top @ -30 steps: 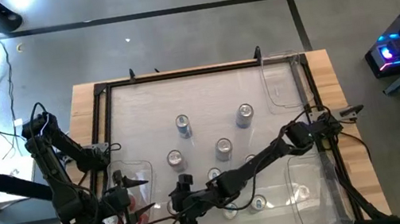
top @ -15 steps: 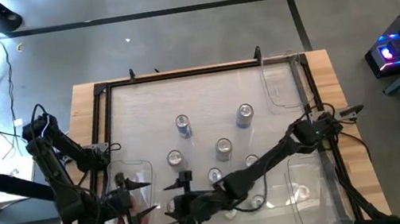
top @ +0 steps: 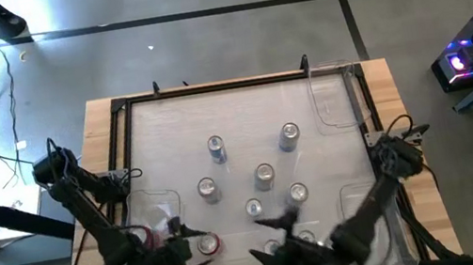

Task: Sort soda cans
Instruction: Put the bottom right red soda can into the bottom left transparent bin

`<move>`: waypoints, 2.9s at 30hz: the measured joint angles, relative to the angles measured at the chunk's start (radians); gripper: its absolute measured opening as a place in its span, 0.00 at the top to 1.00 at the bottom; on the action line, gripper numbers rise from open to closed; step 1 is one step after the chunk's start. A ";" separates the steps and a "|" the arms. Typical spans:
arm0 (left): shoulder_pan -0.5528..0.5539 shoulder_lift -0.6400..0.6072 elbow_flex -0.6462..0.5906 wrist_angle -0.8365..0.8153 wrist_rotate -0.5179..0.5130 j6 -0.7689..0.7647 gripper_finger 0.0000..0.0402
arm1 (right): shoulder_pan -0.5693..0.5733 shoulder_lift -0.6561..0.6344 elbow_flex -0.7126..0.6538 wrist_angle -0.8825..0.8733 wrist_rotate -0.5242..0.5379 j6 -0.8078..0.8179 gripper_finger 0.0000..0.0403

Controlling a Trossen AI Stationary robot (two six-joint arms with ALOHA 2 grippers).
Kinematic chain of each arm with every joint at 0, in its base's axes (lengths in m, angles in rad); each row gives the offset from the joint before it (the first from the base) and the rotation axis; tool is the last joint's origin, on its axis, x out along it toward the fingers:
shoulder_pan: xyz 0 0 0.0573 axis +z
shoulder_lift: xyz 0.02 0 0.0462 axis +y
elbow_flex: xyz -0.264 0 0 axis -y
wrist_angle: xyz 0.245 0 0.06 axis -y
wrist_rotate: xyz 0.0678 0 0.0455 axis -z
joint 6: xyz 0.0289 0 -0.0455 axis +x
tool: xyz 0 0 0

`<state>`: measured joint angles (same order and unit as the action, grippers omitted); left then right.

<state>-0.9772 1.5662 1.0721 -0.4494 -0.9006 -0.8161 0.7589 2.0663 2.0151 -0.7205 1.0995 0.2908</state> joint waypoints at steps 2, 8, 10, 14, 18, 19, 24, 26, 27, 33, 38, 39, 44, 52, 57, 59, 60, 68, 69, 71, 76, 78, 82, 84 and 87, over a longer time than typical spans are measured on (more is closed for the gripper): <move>0.021 -0.002 0.000 0.069 0.076 0.117 0.18 | 0.040 0.001 -0.001 -0.026 0.074 0.058 0.16; 0.101 -0.005 0.000 0.077 0.321 0.212 0.18 | 0.097 0.001 -0.001 -0.055 0.185 0.157 0.16; 0.127 -0.005 0.000 0.044 0.345 0.209 0.18 | 0.103 0.001 -0.001 -0.054 0.193 0.158 0.16; 0.148 -0.014 0.000 0.023 0.310 0.191 0.18 | 0.107 0.002 -0.001 -0.056 0.194 0.179 0.16; 0.136 -0.009 0.000 0.012 0.297 0.162 0.18 | 0.105 0.002 -0.001 -0.069 0.195 0.202 0.16; 0.130 -0.008 0.000 -0.003 0.281 0.133 0.18 | 0.105 0.002 -0.001 -0.071 0.195 0.206 0.16; 0.103 -0.008 -0.001 -0.105 0.199 -0.074 0.18 | 0.106 0.007 -0.001 -0.066 0.196 0.207 0.16; 0.088 -0.009 -0.024 -0.062 0.164 -0.098 0.18 | 0.106 0.015 -0.001 -0.067 0.201 0.207 0.16; 0.081 -0.009 -0.042 -0.035 0.158 -0.107 0.18 | 0.106 0.017 -0.001 -0.067 0.200 0.209 0.16; 0.071 -0.008 -0.156 0.147 0.147 -0.167 0.18 | 0.105 0.021 -0.001 -0.069 0.182 0.227 0.16; 0.073 -0.009 -0.211 0.239 0.118 -0.170 0.18 | 0.105 0.022 -0.001 -0.070 0.182 0.226 0.16; 0.073 -0.009 -0.215 0.242 0.117 -0.165 0.18 | 0.105 0.022 -0.001 -0.070 0.182 0.226 0.16; 0.086 -0.009 -0.224 0.255 0.125 -0.149 0.18 | 0.104 0.022 -0.001 -0.077 0.183 0.226 0.16; 0.126 -0.009 -0.223 0.263 0.175 -0.083 0.18 | 0.103 0.022 -0.001 -0.077 0.184 0.233 0.16; 0.134 -0.009 -0.222 0.263 0.191 -0.039 0.21 | 0.103 0.022 -0.001 -0.077 0.186 0.233 0.16; 0.142 -0.010 -0.222 0.264 0.193 -0.036 0.24 | 0.103 0.022 -0.001 -0.077 0.187 0.233 0.16; 0.146 -0.010 -0.222 0.267 0.194 -0.030 0.26 | 0.103 0.022 -0.001 -0.077 0.187 0.233 0.16; 0.167 -0.014 -0.187 0.238 0.196 0.106 0.29 | 0.103 0.022 -0.001 -0.079 0.187 0.233 0.16; 0.168 -0.021 -0.174 0.230 0.198 0.132 0.29 | 0.103 0.022 -0.001 -0.079 0.187 0.234 0.16; 0.167 -0.050 -0.141 0.215 0.195 0.176 0.29 | 0.103 0.022 -0.001 -0.079 0.187 0.234 0.16; 0.166 -0.145 -0.082 0.115 0.189 0.235 0.29 | 0.103 0.022 -0.001 -0.080 0.187 0.234 0.16; 0.162 -0.195 -0.060 0.053 0.191 0.237 0.29 | 0.103 0.022 -0.001 -0.080 0.187 0.234 0.16; 0.141 -0.303 -0.024 -0.117 0.193 0.219 0.29 | 0.105 0.022 -0.001 -0.081 0.187 0.234 0.16; 0.127 -0.354 -0.023 -0.189 0.219 0.218 0.29 | 0.105 0.022 -0.001 -0.084 0.187 0.234 0.16; 0.107 -0.436 -0.018 -0.291 0.229 0.177 0.29 | 0.105 0.022 -0.001 -0.084 0.187 0.234 0.16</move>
<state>-0.8703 1.1303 1.0538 -0.7405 -0.6720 -0.6388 0.8639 2.0888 2.0144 -0.8043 1.2865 0.5243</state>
